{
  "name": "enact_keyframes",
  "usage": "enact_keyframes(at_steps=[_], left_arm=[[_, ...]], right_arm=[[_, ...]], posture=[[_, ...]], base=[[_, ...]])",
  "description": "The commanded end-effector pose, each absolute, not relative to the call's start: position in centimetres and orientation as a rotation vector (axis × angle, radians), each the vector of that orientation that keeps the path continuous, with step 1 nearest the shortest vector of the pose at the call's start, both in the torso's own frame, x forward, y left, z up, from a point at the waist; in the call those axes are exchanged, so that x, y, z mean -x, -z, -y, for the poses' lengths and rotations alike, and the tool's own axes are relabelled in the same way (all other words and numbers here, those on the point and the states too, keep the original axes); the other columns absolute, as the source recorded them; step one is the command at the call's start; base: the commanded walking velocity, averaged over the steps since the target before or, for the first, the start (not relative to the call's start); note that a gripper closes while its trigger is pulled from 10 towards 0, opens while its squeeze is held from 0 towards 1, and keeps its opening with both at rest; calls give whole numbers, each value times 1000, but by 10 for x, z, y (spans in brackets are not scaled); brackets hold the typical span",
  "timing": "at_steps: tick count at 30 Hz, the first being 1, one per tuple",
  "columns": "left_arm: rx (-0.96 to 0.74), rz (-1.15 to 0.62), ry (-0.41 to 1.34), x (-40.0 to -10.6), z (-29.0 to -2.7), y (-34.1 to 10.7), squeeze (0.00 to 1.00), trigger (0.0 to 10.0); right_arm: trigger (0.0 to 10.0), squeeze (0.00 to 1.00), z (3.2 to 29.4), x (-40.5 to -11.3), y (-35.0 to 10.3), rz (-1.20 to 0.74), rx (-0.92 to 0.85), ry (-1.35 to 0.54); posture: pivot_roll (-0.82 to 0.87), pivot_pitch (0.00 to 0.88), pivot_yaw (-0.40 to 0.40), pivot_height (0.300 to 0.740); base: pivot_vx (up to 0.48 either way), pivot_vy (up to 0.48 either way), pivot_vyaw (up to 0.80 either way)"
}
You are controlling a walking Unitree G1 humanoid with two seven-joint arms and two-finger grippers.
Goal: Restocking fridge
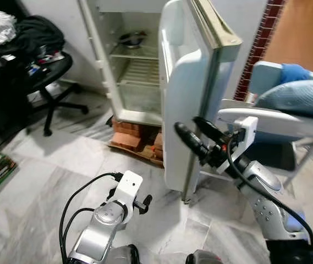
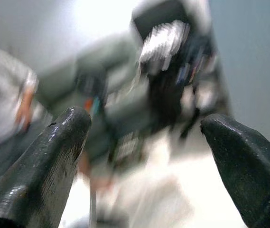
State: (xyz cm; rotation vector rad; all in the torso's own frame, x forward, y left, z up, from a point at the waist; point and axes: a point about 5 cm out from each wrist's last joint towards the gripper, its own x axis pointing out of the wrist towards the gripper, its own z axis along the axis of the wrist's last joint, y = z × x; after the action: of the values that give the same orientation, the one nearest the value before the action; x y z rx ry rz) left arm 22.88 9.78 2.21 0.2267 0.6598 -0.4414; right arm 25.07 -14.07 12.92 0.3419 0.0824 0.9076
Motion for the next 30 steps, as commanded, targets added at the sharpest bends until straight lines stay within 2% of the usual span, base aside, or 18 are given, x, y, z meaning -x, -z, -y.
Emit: enact_keyframes(at_steps=[1, 3, 6, 8, 9, 10, 11, 14, 18, 22, 25, 27, 30], left_arm=[[-238, -661, 427, -229, -102, -24, 0, 10000], [-236, -663, 427, -229, -102, -23, 0, 10000], [-234, -665, 427, -229, -102, -23, 0, 10000], [-222, -658, 411, -230, -103, -24, 0, 10000], [-215, -640, 396, -232, -103, -25, 0, 10000], [-215, -640, 396, -232, -103, -25, 0, 10000], [-197, -615, 374, -234, -104, -28, 0, 10000], [-193, -551, 355, -239, -106, -34, 0, 10000], [-205, -496, 369, -246, -110, -39, 0, 10000], [-304, -394, 316, -262, -127, -49, 0, 10000], [-242, -323, 289, -270, -129, -61, 0, 10000], [-148, -290, 353, -270, -123, -68, 0, 10000], [-183, -233, 367, -272, -123, -74, 0, 10000]], right_arm=[[10000, 0, 146, -237, -103, -257, -257, -987], [10000, 0, 155, -226, -83, -382, -131, -1017], [10000, 0, 162, -220, -71, -475, -50, -1015], [10000, 0, 171, -231, -59, -477, 121, -875], [10000, 0, 173, -239, -60, -437, 150, -789], [10000, 0, 173, -239, -60, -437, 150, -789], [10000, 0, 173, -249, -63, -380, 130, -688], [10000, 0, 169, -262, -75, -296, -16, -545], [10000, 0, 164, -264, -81, -228, -32, -520], [10000, 0, 159, -269, -80, -176, -18, -419], [10000, 0, 159, -272, -82, -143, -51, -349], [10000, 0, 159, -273, -85, -115, -58, -320], [10000, 0, 158, -274, -87, -92, -76, -299]], posture=[[22, 103, 68, 740], [19, 105, 69, 740], [16, 105, 68, 740], [15, 105, 68, 740], [15, 105, 68, 740], [15, 105, 68, 740], [15, 104, 68, 740], [11, 99, 69, 740], [4, 94, 68, 740], [7, 92, 66, 740], [9, 91, 67, 740], [8, 90, 67, 740], [7, 88, 68, 740]], base=[[0, 0, 0], [0, 0, 0], [0, 0, 0], [0, 0, 0], [0, 0, 0], [0, 0, 0], [0, 0, 0], [0, 160, 0], [0, 480, 0], [0, 480, 0], [0, 480, 0], [0, 480, 0], [0, 380, 0]])
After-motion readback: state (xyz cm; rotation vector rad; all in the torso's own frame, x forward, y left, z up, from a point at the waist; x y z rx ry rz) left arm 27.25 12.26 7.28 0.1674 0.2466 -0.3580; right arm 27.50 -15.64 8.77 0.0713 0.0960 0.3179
